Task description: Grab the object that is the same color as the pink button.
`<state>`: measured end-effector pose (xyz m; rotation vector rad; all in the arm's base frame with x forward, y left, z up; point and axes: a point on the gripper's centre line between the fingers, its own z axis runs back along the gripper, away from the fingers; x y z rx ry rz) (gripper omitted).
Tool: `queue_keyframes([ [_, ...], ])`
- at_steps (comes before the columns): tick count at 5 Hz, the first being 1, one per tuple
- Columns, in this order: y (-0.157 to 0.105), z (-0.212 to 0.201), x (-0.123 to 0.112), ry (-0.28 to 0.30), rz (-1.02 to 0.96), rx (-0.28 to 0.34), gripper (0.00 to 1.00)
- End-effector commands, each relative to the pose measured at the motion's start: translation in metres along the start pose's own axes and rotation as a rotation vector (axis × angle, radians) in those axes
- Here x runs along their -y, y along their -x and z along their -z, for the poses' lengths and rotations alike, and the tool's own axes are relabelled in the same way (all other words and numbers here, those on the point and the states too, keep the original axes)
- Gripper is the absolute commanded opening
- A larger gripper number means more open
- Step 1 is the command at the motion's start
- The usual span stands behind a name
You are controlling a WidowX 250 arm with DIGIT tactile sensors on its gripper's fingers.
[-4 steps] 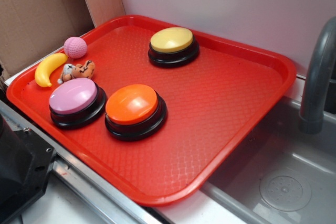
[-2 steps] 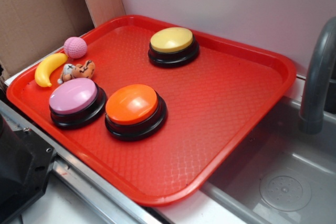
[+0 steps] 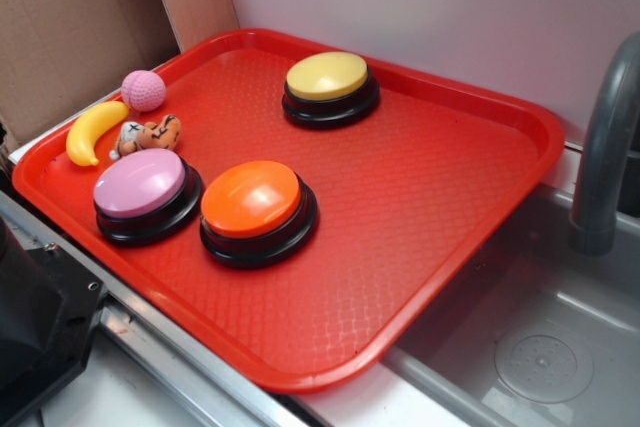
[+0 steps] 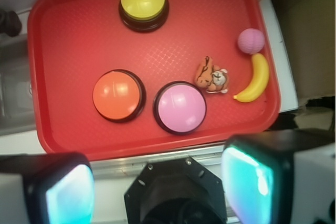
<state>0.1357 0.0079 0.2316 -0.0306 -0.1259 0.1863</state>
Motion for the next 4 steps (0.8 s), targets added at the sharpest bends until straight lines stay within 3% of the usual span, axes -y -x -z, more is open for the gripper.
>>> queue_keyframes([
  [1,-0.031,0.023,-0.034,-0.028,-0.175,0.022,1.0],
  [4,-0.072,0.077,-0.095,-0.183,-0.511,0.099,1.0],
])
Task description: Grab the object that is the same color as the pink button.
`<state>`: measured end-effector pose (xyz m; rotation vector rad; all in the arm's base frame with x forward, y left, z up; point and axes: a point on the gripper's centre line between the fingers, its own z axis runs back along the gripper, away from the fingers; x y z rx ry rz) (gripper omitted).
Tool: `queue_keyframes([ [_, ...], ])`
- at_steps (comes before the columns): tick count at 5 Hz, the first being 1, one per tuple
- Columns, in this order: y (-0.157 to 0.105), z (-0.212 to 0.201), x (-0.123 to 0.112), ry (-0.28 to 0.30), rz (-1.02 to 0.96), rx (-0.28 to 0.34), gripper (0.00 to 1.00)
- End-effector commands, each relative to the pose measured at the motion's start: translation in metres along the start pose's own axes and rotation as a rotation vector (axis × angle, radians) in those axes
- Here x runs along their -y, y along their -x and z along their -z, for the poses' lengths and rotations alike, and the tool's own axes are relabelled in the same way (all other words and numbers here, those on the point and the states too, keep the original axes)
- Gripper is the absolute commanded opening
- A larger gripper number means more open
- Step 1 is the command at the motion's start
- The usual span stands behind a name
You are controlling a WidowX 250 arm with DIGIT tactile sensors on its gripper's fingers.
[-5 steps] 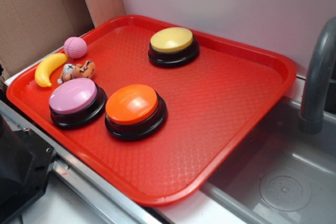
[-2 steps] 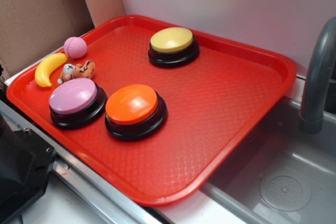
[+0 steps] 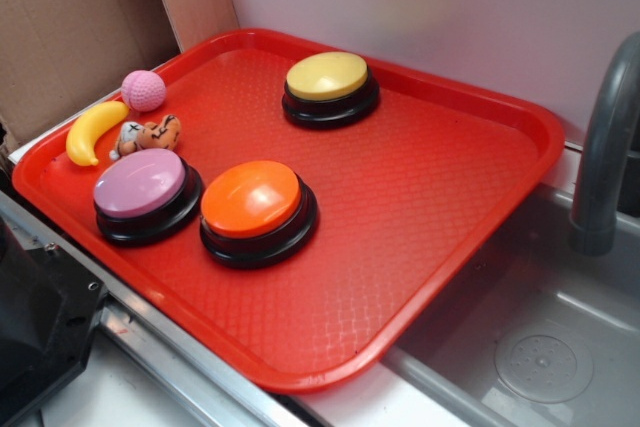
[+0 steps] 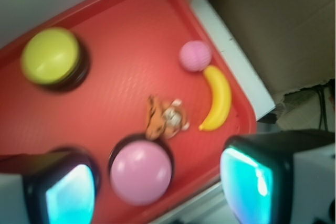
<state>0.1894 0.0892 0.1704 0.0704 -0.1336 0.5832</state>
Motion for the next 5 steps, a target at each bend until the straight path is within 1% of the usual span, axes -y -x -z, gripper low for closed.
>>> queue_keyframes([
  [1,-0.034,0.039,-0.022,-0.1,-0.208,0.095,1.0],
  [2,-0.043,0.063,-0.026,-0.133,-0.302,0.141,1.0],
  [3,-0.051,0.081,-0.033,-0.167,-0.376,0.144,1.0],
  [4,-0.063,0.106,-0.043,-0.167,-0.45,0.142,1.0],
  [5,-0.07,0.124,-0.047,-0.147,-0.483,0.162,1.0],
])
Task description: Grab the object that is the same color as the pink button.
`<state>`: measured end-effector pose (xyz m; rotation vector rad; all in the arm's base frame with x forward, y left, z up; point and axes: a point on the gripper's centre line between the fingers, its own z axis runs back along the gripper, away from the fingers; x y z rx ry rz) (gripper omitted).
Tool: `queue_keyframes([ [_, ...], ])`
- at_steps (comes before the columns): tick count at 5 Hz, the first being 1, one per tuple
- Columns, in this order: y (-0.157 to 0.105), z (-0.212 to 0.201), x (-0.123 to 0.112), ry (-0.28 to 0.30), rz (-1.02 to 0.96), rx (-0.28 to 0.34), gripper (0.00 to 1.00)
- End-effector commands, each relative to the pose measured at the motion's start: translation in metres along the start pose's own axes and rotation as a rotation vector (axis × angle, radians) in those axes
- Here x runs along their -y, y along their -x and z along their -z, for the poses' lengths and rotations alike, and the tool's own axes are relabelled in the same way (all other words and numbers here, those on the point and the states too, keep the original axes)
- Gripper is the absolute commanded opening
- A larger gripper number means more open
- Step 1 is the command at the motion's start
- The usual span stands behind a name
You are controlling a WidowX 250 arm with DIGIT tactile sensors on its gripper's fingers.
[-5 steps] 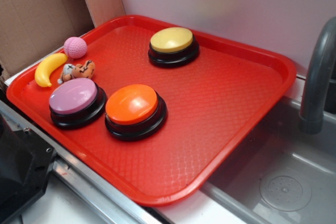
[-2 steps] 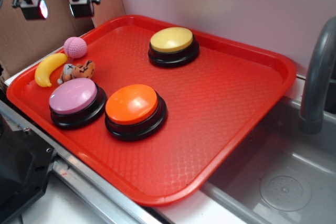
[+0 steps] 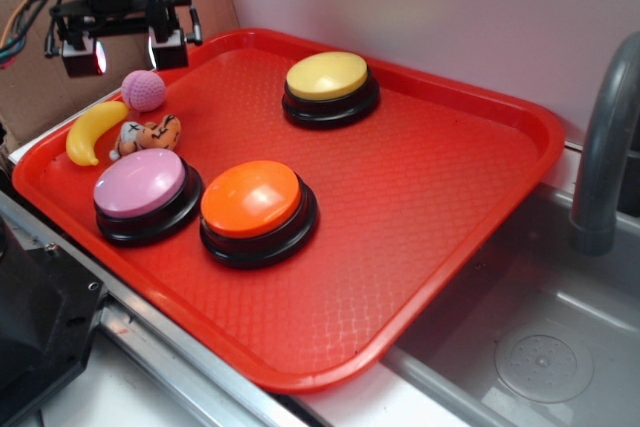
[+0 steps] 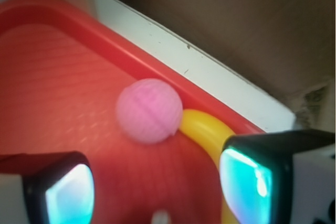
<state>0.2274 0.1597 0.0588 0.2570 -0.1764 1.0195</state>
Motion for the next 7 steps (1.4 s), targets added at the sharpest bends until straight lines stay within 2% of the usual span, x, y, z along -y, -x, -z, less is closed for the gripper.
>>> queue_keyframes([
  [1,-0.024,0.014,-0.003,0.036,-0.076,0.062,1.0],
  [3,-0.027,0.023,0.003,0.037,-0.054,0.054,1.0],
  [4,-0.027,0.026,0.004,0.021,-0.052,0.043,0.83],
  [5,-0.027,0.027,0.005,0.012,-0.058,0.037,0.0],
  [6,-0.027,0.023,0.005,0.001,-0.057,0.041,0.0],
  [7,-0.03,0.014,0.003,0.014,-0.037,0.067,0.0],
])
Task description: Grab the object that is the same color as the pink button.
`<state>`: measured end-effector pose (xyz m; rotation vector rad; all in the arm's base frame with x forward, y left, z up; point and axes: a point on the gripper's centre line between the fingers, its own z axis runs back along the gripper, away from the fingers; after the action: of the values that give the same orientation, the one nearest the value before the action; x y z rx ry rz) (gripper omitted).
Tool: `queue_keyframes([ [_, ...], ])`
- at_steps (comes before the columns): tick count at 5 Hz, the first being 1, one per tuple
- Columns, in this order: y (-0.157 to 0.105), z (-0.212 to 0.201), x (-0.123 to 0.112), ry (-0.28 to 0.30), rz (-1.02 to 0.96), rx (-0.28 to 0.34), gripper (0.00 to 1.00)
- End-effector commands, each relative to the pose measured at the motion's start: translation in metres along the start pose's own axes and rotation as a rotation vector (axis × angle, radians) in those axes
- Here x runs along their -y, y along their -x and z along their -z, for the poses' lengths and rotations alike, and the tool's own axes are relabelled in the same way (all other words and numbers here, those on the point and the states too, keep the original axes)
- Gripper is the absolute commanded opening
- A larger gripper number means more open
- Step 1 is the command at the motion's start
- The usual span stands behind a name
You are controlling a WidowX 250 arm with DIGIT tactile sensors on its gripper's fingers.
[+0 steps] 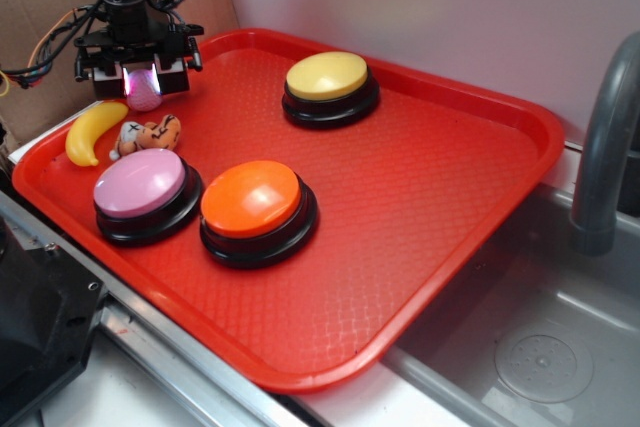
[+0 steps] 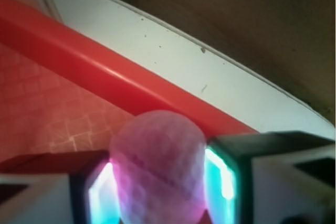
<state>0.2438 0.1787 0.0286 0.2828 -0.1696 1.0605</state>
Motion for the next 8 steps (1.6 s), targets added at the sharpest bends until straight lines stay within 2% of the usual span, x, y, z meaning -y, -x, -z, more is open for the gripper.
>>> queue_keyframes([
  [1,-0.014,-0.033,-0.007,0.071,0.025,0.07,0.0],
  [2,-0.007,-0.06,-0.003,0.093,0.131,0.099,0.0],
  [3,0.005,-0.085,0.003,0.148,0.23,0.082,0.0],
  [5,0.057,-0.137,0.011,0.295,0.522,-0.002,0.0],
  [6,0.077,-0.15,0.012,0.328,0.665,-0.059,0.0],
  [8,0.113,-0.162,0.014,0.328,0.809,-0.078,0.0],
])
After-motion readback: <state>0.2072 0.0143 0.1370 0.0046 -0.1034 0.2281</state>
